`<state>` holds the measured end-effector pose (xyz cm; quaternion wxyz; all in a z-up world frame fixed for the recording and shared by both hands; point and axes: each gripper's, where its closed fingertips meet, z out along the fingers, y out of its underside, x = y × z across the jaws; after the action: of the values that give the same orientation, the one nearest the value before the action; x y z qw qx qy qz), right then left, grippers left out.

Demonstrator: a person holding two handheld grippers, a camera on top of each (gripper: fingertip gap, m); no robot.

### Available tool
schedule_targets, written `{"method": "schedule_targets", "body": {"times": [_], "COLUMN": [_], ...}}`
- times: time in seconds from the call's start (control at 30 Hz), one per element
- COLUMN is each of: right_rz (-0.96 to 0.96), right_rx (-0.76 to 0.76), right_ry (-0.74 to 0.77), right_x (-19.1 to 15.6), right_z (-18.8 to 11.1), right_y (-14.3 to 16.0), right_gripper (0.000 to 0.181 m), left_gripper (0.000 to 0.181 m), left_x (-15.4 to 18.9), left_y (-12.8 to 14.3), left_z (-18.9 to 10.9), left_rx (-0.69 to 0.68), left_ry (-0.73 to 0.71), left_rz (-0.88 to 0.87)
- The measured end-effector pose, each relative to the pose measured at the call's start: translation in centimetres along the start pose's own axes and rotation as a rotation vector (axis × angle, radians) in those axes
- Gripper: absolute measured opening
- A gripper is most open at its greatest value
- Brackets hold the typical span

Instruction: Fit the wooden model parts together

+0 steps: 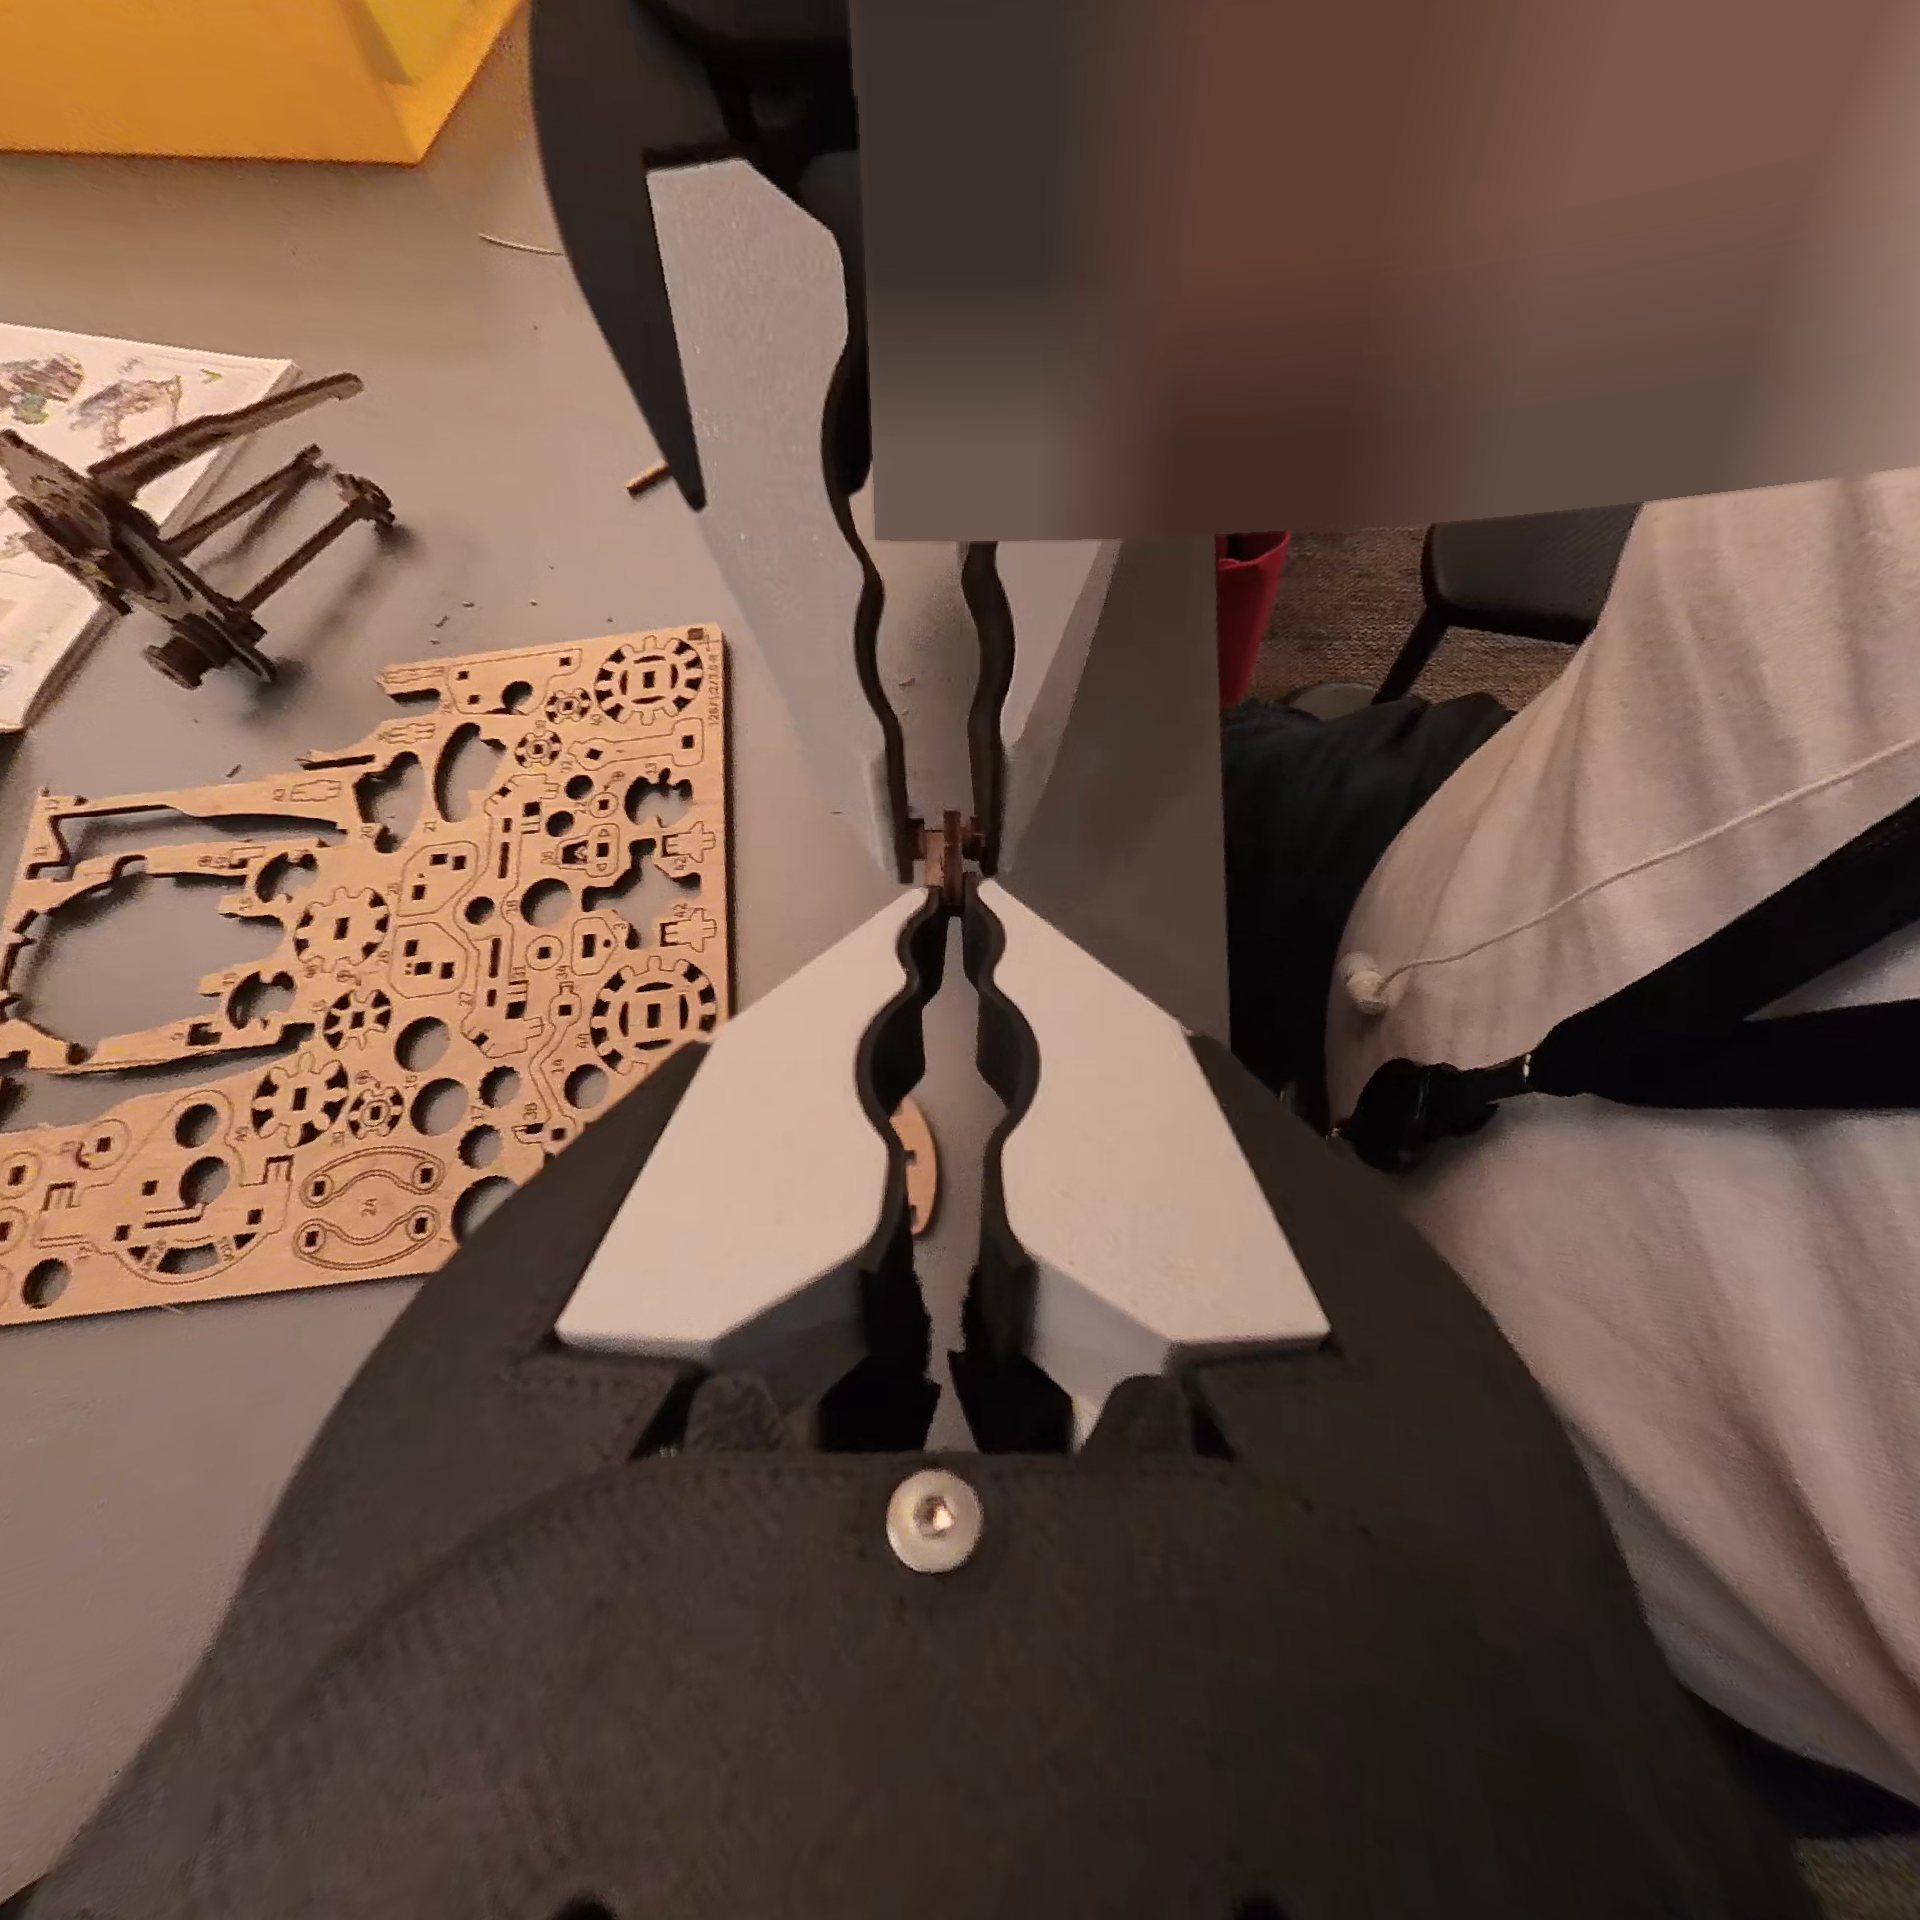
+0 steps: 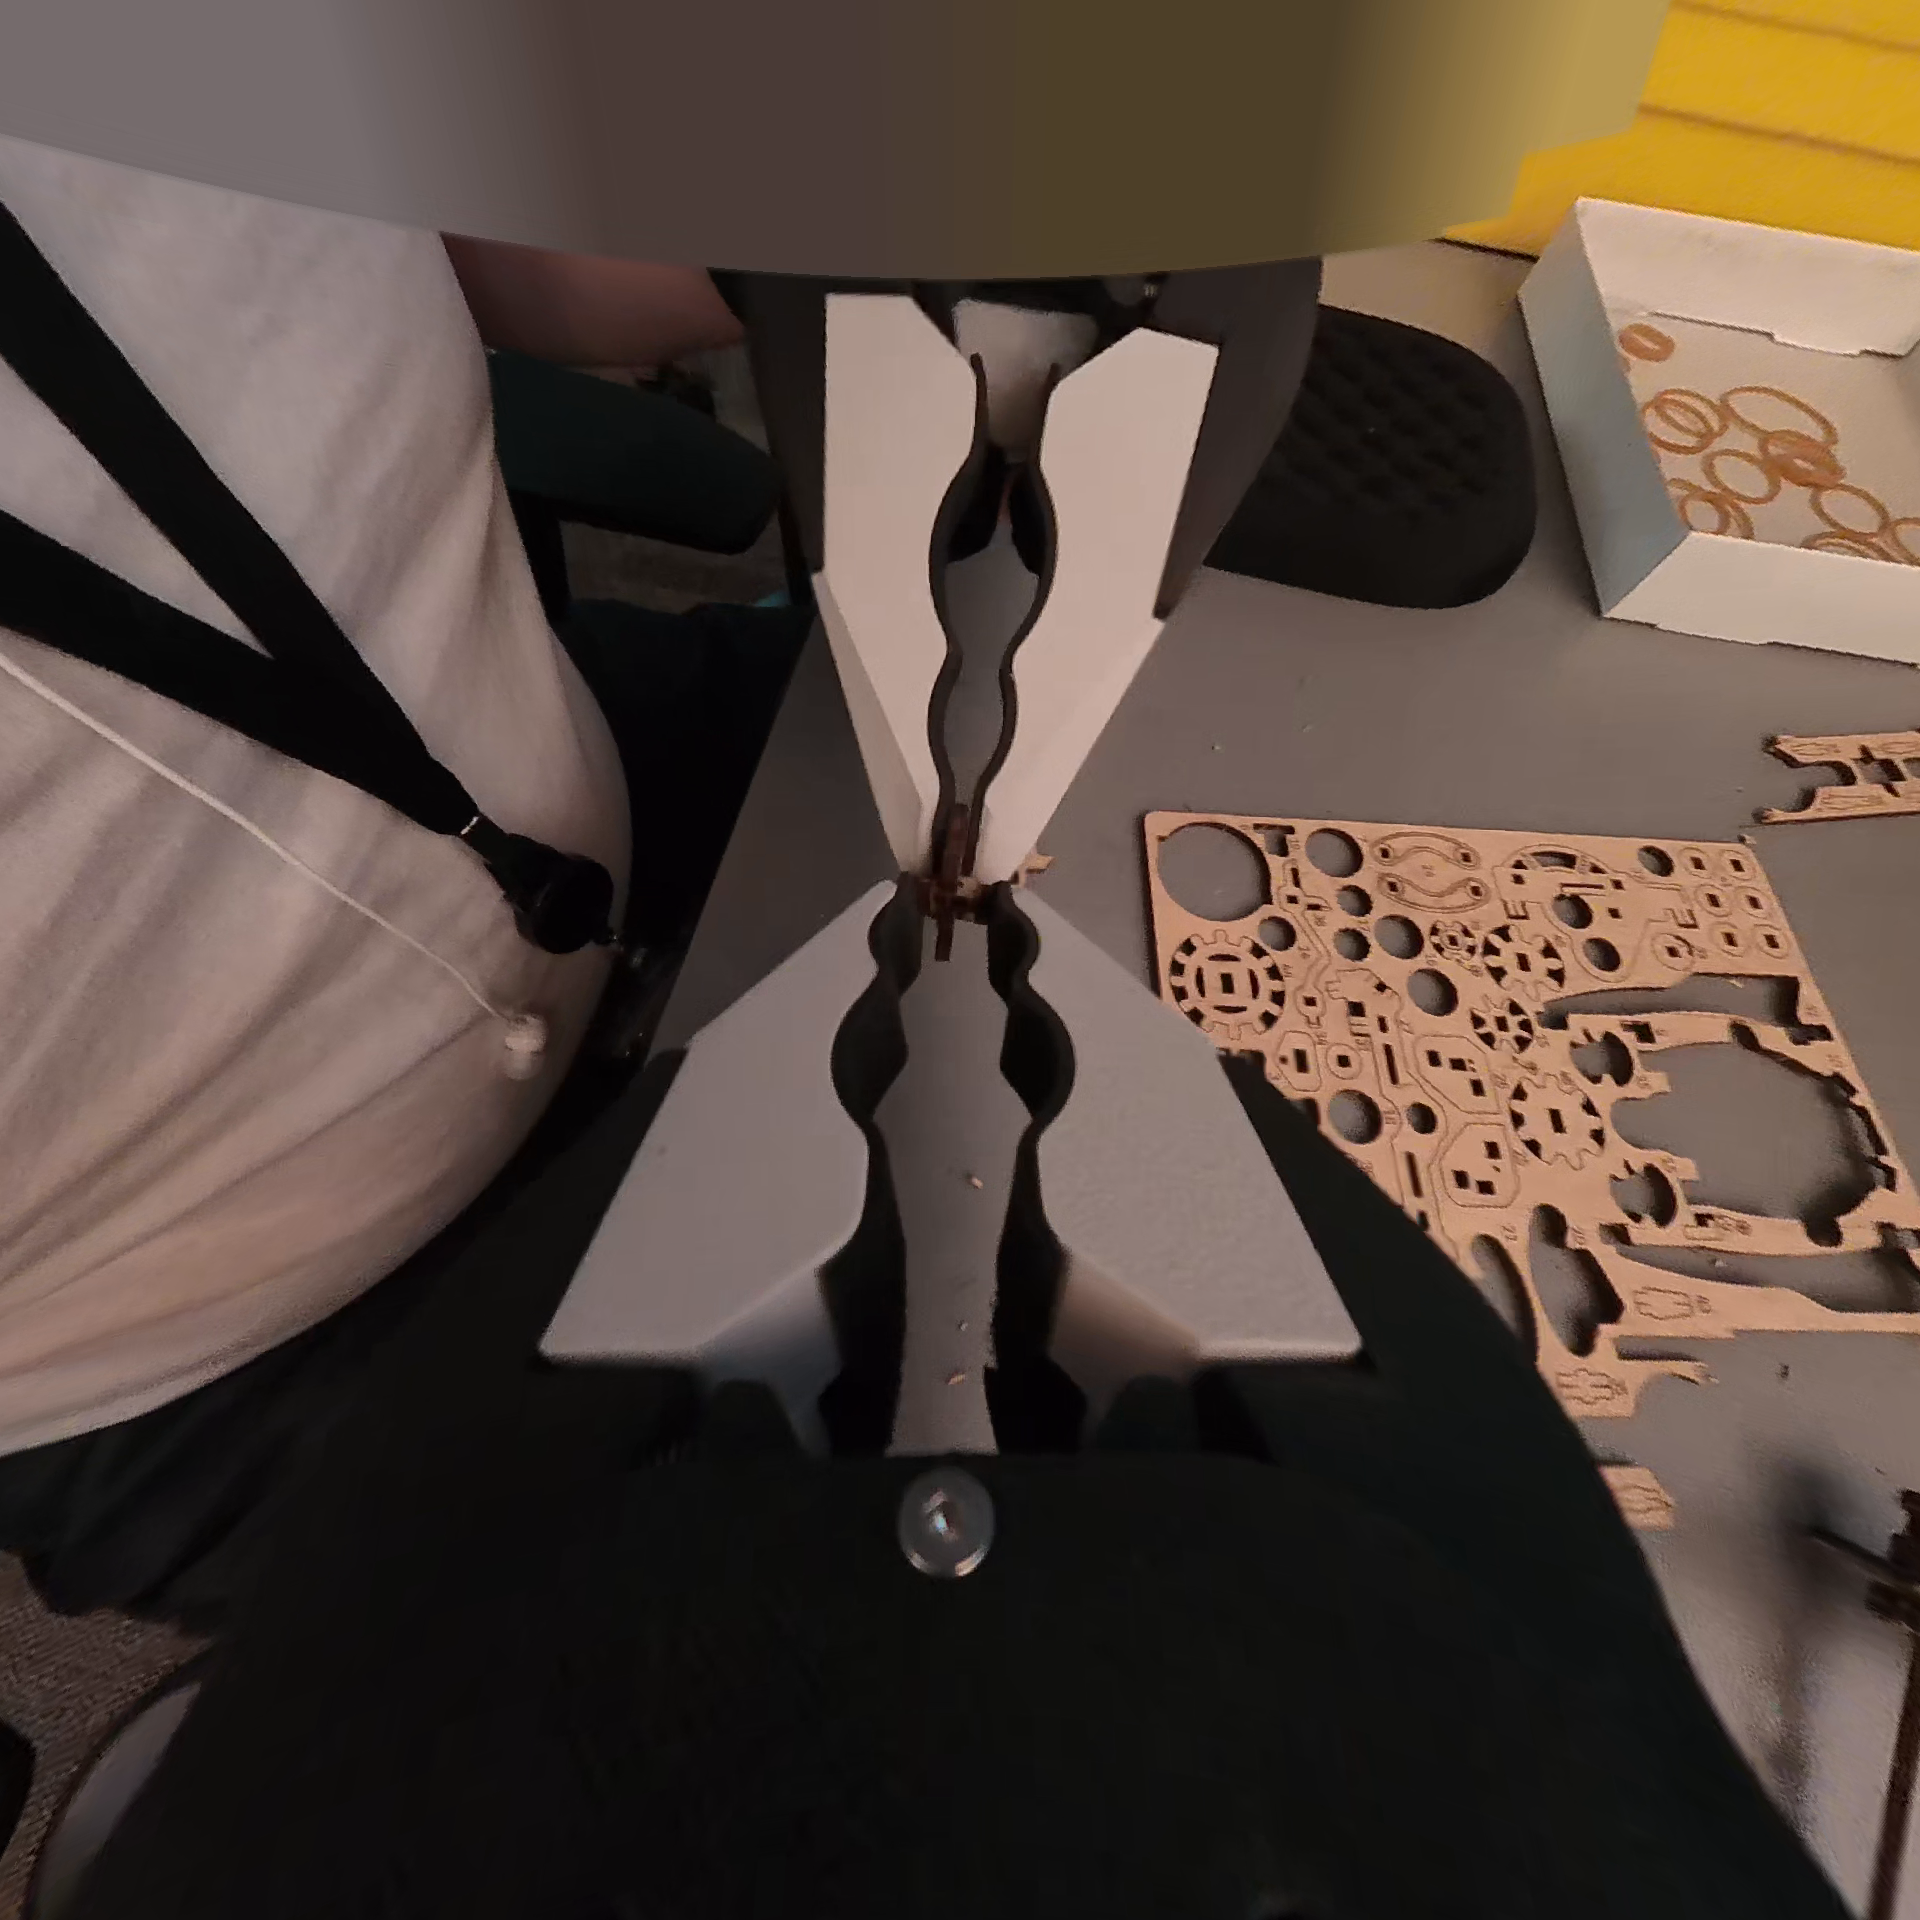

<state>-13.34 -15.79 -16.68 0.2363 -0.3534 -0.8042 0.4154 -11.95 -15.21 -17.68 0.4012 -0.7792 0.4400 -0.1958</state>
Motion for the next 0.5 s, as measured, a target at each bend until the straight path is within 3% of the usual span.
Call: {"method": "schedule_targets", "body": {"times": [0.4,0.5], "right_rz": [0.021,0.167], "right_rx": [0.038,0.092], "right_ry": [-0.001,-0.021], "right_x": [-0.6,-0.2], "right_z": [1.2,0.9], "right_y": [0.9,0.6], "right_gripper": [0.012,0.012], "left_gripper": [0.001,0.001], "left_x": [0.5,0.2], "left_y": [1.5,1.2], "left_z": [0.4,0.3], "left_rx": [-0.08,-0.058], "left_ry": [0.015,-0.004], "left_rz": [0.043,0.021]}}
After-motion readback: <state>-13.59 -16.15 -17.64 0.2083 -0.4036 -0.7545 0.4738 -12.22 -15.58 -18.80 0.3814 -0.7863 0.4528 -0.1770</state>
